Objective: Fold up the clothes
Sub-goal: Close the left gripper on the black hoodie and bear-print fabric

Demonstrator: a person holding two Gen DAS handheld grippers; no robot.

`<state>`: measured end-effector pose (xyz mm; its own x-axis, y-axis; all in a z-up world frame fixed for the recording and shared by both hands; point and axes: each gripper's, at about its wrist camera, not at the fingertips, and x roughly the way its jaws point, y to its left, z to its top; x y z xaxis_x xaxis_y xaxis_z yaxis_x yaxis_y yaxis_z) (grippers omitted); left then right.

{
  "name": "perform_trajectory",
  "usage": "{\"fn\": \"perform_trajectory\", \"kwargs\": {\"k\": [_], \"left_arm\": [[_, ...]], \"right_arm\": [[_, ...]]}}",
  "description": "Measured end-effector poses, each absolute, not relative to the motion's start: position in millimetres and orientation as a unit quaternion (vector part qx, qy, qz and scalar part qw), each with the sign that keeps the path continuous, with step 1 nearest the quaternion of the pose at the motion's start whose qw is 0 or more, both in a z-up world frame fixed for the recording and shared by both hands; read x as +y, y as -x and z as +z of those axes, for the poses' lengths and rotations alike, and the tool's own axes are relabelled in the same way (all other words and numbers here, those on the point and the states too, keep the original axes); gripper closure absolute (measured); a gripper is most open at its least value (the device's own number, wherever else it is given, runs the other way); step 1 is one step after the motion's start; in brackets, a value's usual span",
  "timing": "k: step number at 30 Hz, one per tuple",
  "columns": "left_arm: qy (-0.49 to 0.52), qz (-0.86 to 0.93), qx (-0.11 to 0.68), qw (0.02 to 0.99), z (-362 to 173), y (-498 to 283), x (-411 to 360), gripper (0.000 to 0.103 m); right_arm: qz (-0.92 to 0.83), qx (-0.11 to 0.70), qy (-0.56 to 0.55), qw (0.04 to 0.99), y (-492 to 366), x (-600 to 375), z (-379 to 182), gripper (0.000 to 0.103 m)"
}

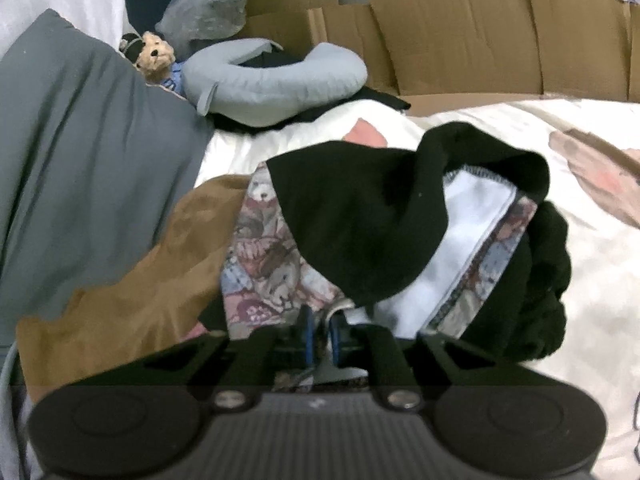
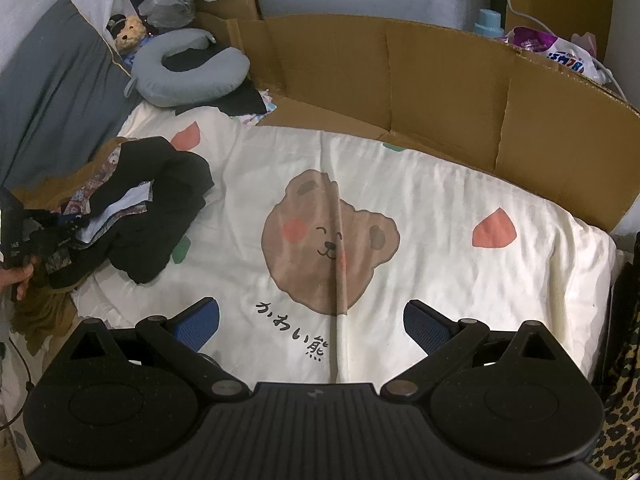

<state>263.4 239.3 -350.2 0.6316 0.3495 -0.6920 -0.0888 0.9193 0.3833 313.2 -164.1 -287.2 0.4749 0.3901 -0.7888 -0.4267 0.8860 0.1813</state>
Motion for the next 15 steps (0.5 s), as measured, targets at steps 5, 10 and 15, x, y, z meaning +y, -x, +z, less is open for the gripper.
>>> {"fn": "perform_trajectory", "kwargs": {"k": [5,10,15], "left_arm": [[-0.162,0.114,0.409,0.891,-354,-267,233,0.077],[-0.135,0.123,0.406,0.895,-352,-268,238,0.096],[-0.114,0.114,0.381,0.91,-337,-262,234,0.1]], "right_arm": [[0.239,0.455,0.02,0.858,-313,-165,-288,0.002],[0.237,0.454,0.018,0.859,-312,-166,-288,0.002],[0.237,0.456,0.017,0.858,-313,-167,-291,0.002]]}}
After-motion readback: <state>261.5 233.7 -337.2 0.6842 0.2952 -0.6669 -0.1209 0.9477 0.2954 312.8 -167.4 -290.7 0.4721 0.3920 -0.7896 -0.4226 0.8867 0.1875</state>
